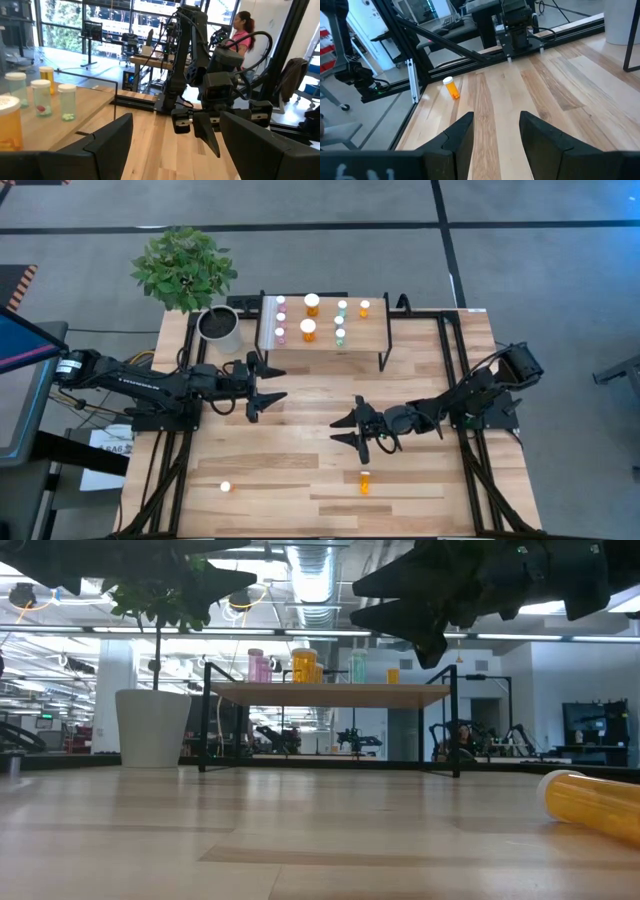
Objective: Pick and place medicine bottles onto shelf by color
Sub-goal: Put the left small orange pill bottle on the shelf aligned with the other small orange pill bottle
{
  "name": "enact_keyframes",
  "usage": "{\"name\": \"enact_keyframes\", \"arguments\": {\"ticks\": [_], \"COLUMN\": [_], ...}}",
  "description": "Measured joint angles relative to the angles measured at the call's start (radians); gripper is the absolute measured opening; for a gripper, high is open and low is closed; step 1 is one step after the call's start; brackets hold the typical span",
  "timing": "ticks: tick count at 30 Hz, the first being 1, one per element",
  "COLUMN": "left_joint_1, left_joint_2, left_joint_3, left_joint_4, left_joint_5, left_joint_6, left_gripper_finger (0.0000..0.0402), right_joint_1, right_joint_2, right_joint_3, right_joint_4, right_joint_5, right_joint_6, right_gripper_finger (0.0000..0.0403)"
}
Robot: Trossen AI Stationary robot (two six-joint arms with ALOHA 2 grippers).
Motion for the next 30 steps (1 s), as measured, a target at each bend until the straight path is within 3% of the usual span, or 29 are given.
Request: {"name": "enact_keyframes", "arguments": {"ticks": [30], "left_joint_1": [0.000], "left_joint_2": [0.000], "left_joint_3": [0.000], "left_joint_4": [-0.013], "left_joint_5": [0.009], "left_joint_6": [-0.002], "left_gripper_finger": [0.0285], "right_joint_1": [-0.001], "right_joint_2": [0.000], "right_joint_3": [0.000], "right_joint_4": [-0.001], "right_joint_5": [0.025], "right_joint_6": [-0.002], "right_gripper_finger": [0.0179]}}
